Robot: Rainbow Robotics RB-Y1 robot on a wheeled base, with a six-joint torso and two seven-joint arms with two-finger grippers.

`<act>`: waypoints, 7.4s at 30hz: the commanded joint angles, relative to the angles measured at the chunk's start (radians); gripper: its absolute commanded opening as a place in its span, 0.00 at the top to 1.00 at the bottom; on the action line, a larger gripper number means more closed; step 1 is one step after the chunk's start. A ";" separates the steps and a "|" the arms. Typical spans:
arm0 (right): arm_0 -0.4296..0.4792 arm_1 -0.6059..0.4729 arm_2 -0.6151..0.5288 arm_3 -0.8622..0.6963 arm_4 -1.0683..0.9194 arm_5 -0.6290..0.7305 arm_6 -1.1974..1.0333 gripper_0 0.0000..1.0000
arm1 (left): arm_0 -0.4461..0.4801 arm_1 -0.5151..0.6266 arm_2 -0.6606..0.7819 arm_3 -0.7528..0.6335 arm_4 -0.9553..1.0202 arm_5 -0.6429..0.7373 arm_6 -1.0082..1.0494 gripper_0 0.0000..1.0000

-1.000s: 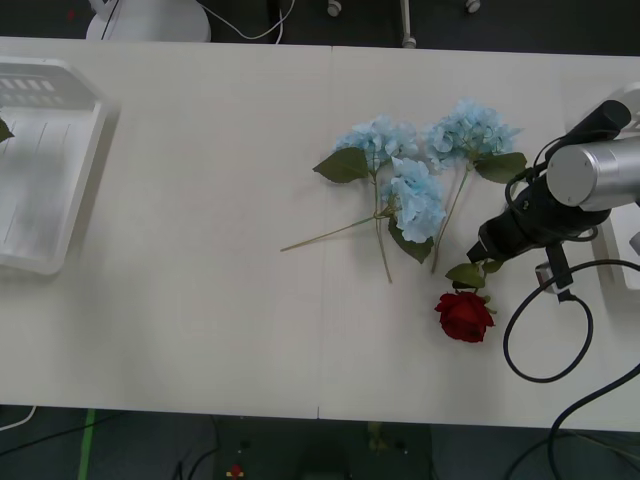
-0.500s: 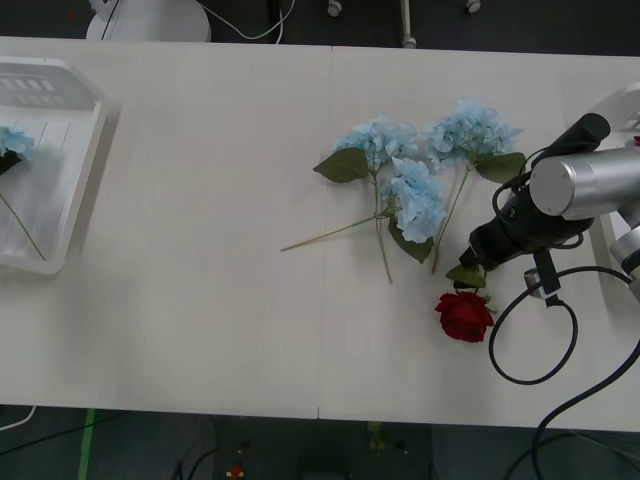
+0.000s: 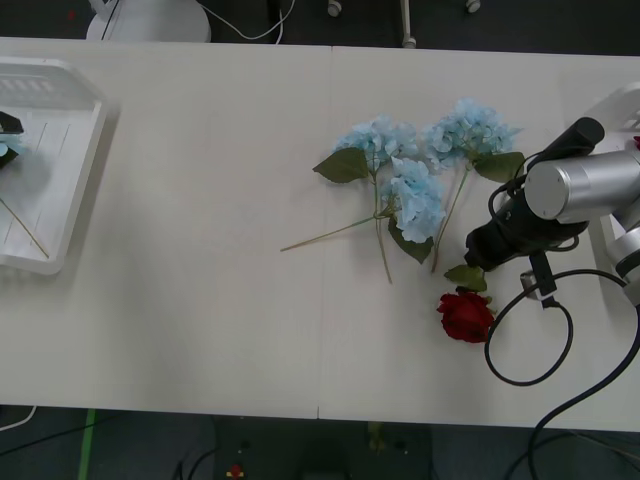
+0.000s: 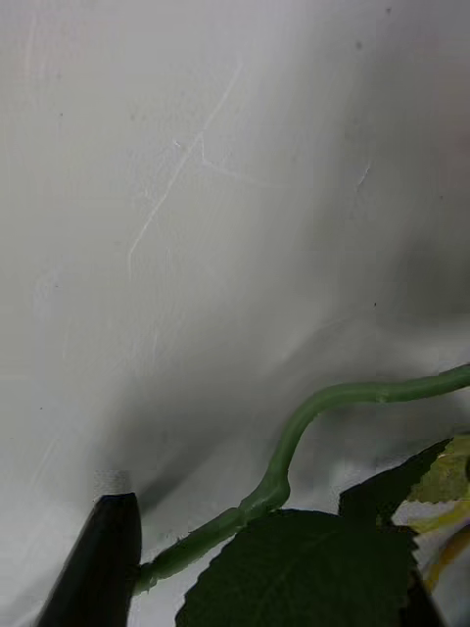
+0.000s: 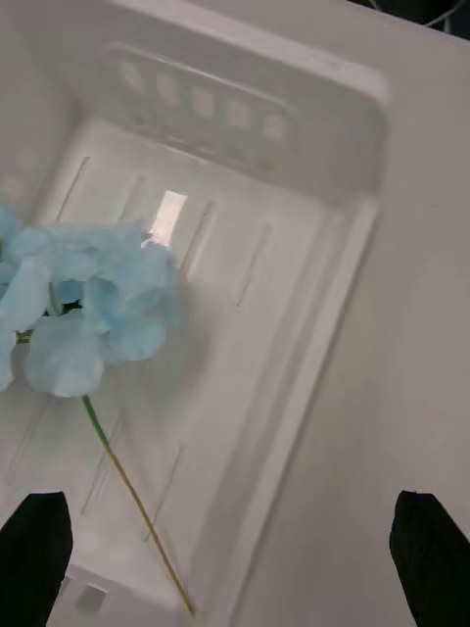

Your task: Put the red flowers into the right box and the blue flowers into the left box

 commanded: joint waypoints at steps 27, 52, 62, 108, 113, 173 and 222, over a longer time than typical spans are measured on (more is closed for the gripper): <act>0.023 -0.181 -0.021 -0.185 -0.255 0.212 0.468 1.00 | 0.099 -0.192 -0.600 -0.183 0.274 -0.123 -0.488 0.00; -0.066 -0.434 -0.024 -0.403 -0.293 0.460 1.838 1.00 | 0.096 -0.220 -0.524 -0.157 0.245 -0.166 -0.502 0.00; -0.125 -0.459 -0.082 -0.244 -0.180 0.344 2.447 1.00 | 0.096 -0.183 -0.390 -0.157 0.361 -0.127 -0.499 0.00; -0.108 -0.417 -0.012 0.359 0.325 -0.400 2.976 1.00 | 0.236 0.182 -0.704 -0.217 1.228 -0.655 -0.976 0.00; -0.106 -0.417 -0.013 0.359 0.325 -0.405 2.965 0.82 | 0.234 0.167 -0.672 -0.207 1.222 -0.621 -0.970 0.00; -0.125 0.135 -0.018 0.012 0.178 -0.213 2.468 0.01 | 0.239 0.119 -0.512 -0.203 1.156 -0.434 -0.937 0.00; -0.125 0.193 -0.013 0.075 0.296 -0.231 2.523 1.00 | 0.251 0.121 -0.500 -0.186 1.191 -0.436 -0.931 0.00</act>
